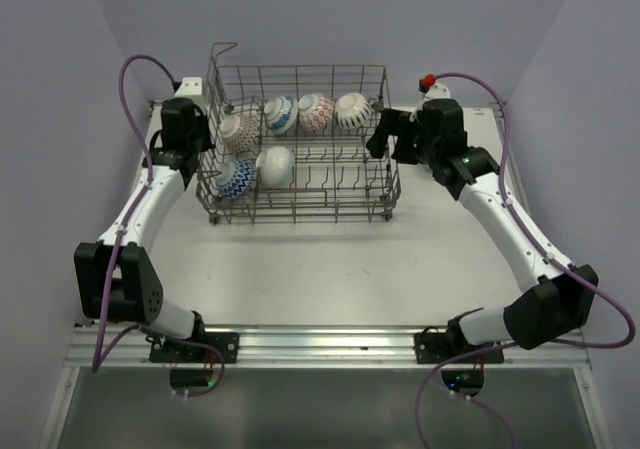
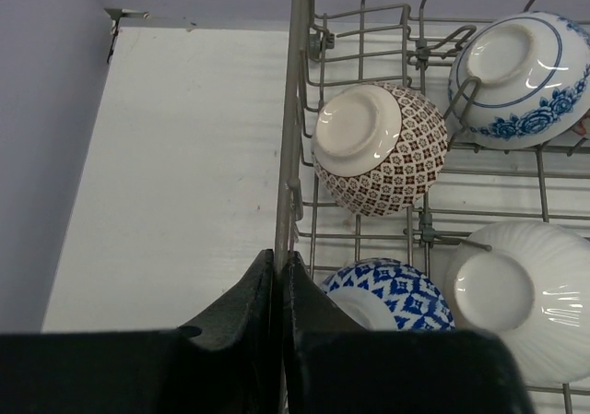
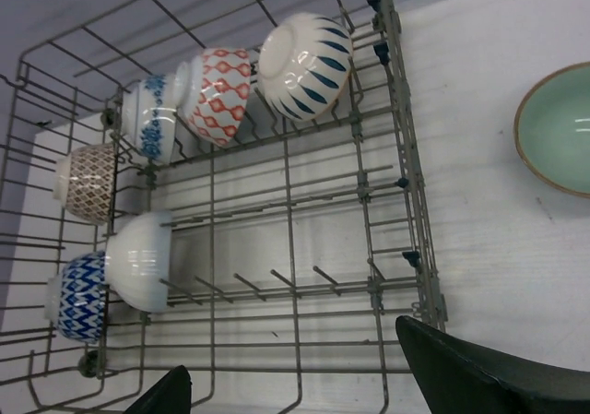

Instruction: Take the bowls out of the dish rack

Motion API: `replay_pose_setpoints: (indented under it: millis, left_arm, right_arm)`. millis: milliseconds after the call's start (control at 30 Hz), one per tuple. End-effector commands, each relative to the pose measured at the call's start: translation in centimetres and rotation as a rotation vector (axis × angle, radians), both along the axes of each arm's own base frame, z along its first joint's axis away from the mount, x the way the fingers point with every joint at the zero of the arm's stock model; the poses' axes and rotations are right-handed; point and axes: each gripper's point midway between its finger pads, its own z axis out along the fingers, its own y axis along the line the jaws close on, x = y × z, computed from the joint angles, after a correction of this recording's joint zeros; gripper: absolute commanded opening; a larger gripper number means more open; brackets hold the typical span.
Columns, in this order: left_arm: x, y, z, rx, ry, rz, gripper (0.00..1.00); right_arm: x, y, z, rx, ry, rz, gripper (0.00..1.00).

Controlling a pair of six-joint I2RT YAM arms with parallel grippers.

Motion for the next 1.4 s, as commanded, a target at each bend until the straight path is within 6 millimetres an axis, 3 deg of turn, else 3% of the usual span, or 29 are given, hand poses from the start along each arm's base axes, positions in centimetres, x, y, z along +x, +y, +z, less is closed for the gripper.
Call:
replay_pose_setpoints:
  millis: [0, 167, 267, 333, 367, 400, 467, 500, 600, 833, 1100, 1367]
  left_arm:
    - [-0.1, -0.3, 0.3, -0.027, -0.080, -0.023, 0.00]
    - [-1.4, -2.0, 3.0, 0.040, -0.205, -0.190, 0.00]
    - [-1.9, -3.0, 3.4, 0.054, -0.226, -0.265, 0.00]
    - [-2.0, -3.1, 3.5, 0.075, -0.237, -0.286, 0.00]
    - [-2.2, -3.1, 3.4, 0.088, -0.242, -0.292, 0.00]
    - [-2.2, -3.0, 3.5, 0.095, -0.246, -0.290, 0.00]
    - [-2.1, -2.6, 3.5, 0.113, -0.248, -0.277, 0.00]
    - [-2.2, -2.6, 3.5, 0.115, -0.249, -0.276, 0.00]
    - [-2.0, -2.5, 3.4, 0.121, -0.253, -0.269, 0.00]
    - [-1.9, -2.8, 3.2, 0.106, -0.254, -0.280, 0.00]
    - [-2.6, -3.7, 4.1, 0.090, -0.302, -0.326, 0.00]
    - [-2.4, -4.1, 3.8, 0.076, -0.293, -0.346, 0.00]
  right_arm:
    - [0.4, 0.4, 2.7, 0.024, -0.026, -0.004, 0.98]
    - [1.8, 3.1, 4.1, 0.101, -0.024, 0.085, 0.97]
    - [2.1, 5.8, 4.3, 0.144, -0.003, 0.155, 0.94]
    - [2.2, 8.5, 2.9, 0.136, 0.031, 0.205, 0.93]
    - [2.3, 9.7, 3.4, 0.145, 0.022, 0.230, 0.94]
    - [2.2, 11.9, 1.7, 0.135, 0.061, 0.271, 0.94]
    - [2.3, 13.6, 1.3, 0.144, 0.082, 0.290, 0.95]
    - [2.4, 15.0, -0.4, 0.142, 0.111, 0.305, 0.95]
    - [2.7, 17.3, -2.8, 0.179, 0.161, 0.335, 0.97]
    - [3.6, 20.8, -7.5, 0.255, 0.241, 0.377, 0.96]
    - [4.6, 24.0, -9.0, 0.416, 0.249, 0.408, 0.93]
    - [4.1, 26.3, -11.4, 0.424, 0.309, 0.411, 0.90]
